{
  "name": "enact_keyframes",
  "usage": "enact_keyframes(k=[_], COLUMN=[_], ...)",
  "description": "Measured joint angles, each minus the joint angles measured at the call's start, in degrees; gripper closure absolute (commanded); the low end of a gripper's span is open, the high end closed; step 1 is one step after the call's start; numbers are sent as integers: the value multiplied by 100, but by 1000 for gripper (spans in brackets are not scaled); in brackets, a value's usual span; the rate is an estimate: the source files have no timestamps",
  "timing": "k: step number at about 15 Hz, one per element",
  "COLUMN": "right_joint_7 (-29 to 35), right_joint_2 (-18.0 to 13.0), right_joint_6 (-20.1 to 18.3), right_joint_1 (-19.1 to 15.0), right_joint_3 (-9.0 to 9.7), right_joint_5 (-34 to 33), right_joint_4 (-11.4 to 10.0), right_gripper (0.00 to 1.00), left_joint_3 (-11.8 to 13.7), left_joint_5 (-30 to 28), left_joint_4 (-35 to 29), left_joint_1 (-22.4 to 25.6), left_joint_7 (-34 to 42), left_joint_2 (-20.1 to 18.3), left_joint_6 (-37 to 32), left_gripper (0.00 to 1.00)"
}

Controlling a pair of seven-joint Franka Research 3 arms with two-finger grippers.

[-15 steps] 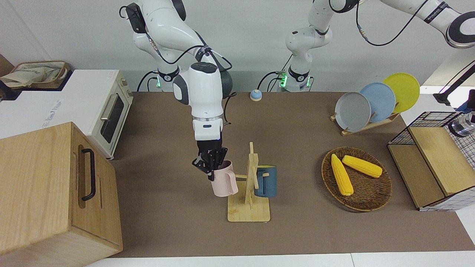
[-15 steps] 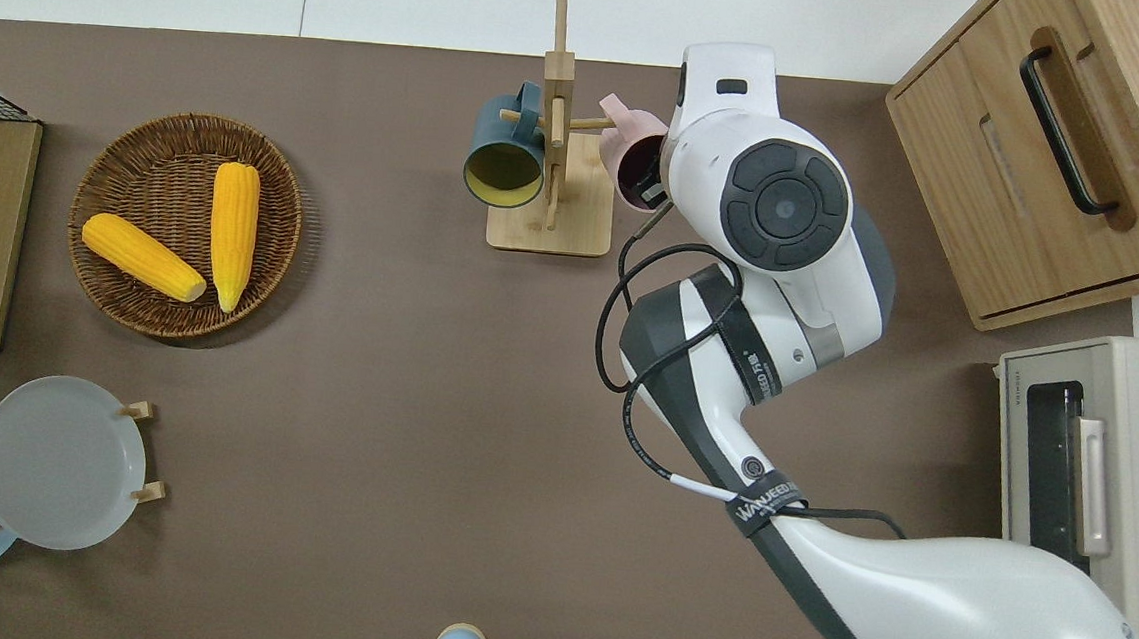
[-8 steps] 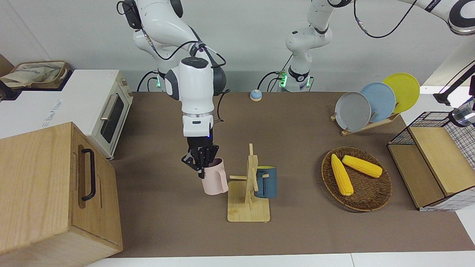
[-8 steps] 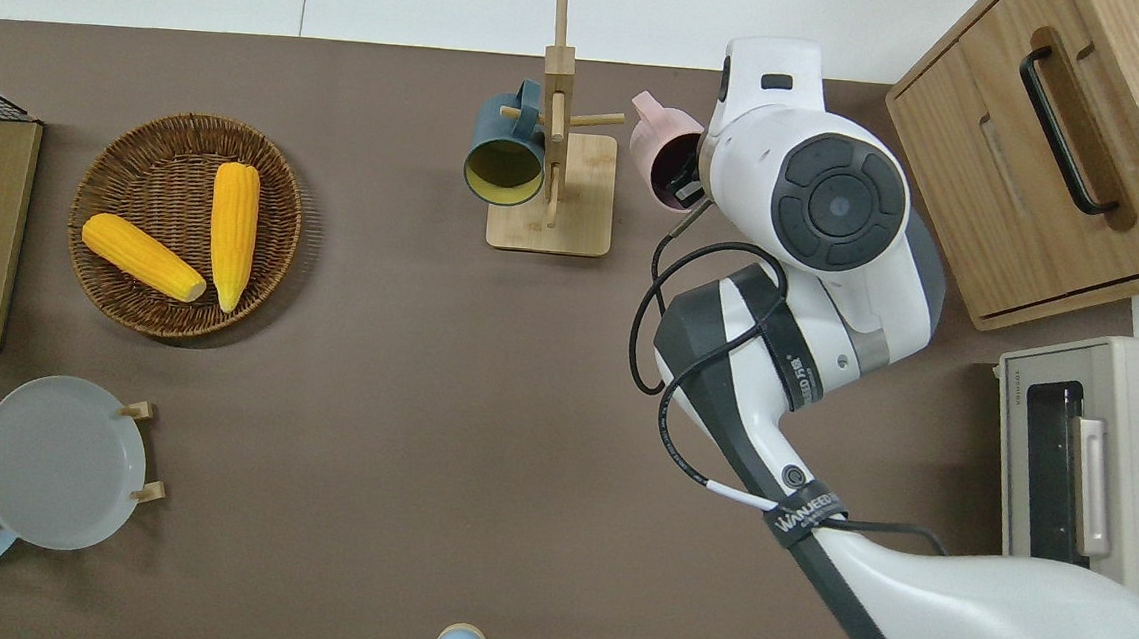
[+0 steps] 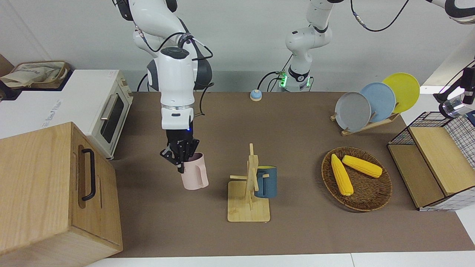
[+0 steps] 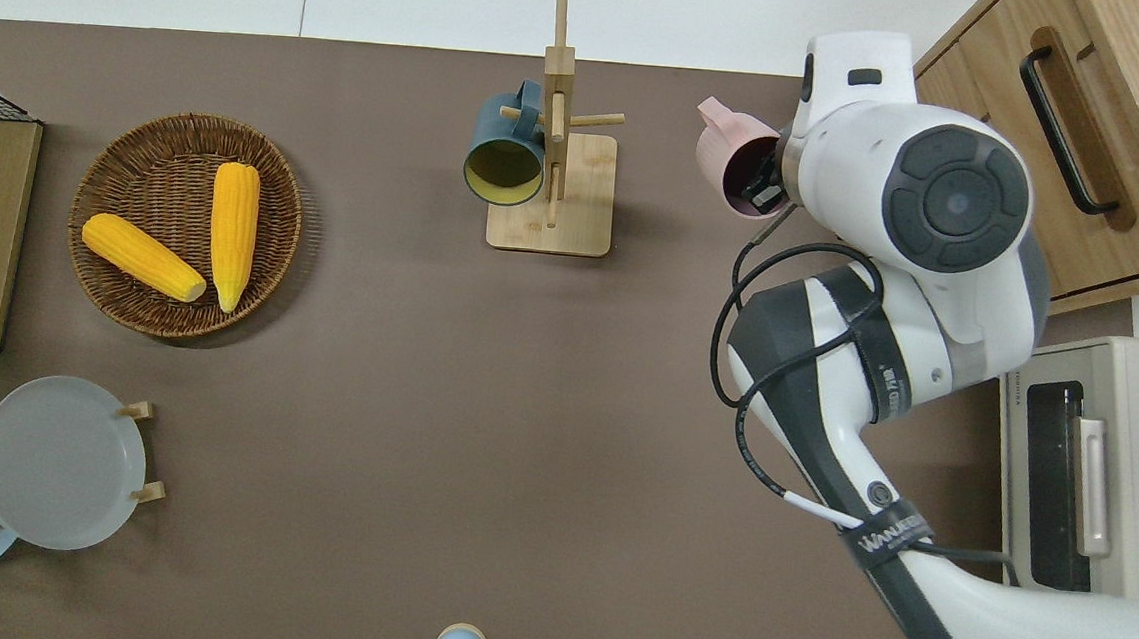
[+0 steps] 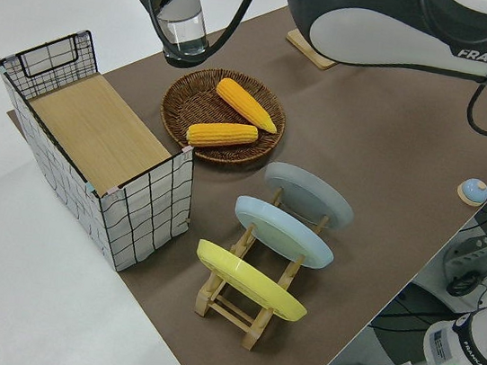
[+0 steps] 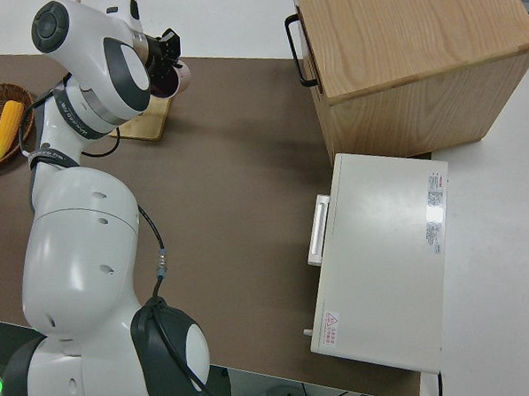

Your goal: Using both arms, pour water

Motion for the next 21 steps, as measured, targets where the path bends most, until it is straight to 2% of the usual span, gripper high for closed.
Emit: enact_keyframes(k=[4, 10, 13, 16, 17, 19, 21], right_joint_7=[-131, -146, -10, 540, 760, 1194, 1992], right_joint_2=[-205, -443, -505, -552, -564, -584, -609], right_joint_6=[-484, -1751, -2419, -2872, -2956, -3067, -3101], right_joint_1=[-242, -513, -601, -609, -611, -611, -595], right_joint_3=[12, 1, -1, 46, 106, 363, 771], right_joint_5=[52, 1140, 1737, 2320, 2487, 2648, 2666], right_joint_4=[-63, -87, -89, -88, -88, -88, -88], right_gripper=[1000, 1000, 1000, 1000, 1000, 1000, 1000], left_joint_3=[-275, -564, -685, -883, -967, -1149, -1313], left_joint_5=[388, 576, 639, 650, 652, 654, 655], left_joint_4=[-385, -1416, -2137, -2968, -3223, -3638, -3975], left_joint_1=[-4, -3, -1, 0, 1, 5, 7], left_joint_7=[-279, -390, -398, -398, -398, -399, -406], left_joint_2=[-414, -1210, -1655, -2109, -2258, -2529, -2782], left_joint_6=[-84, 27, 496, 994, 1100, 1199, 1232], left_gripper=[1000, 1000, 1000, 1000, 1000, 1000, 1000])
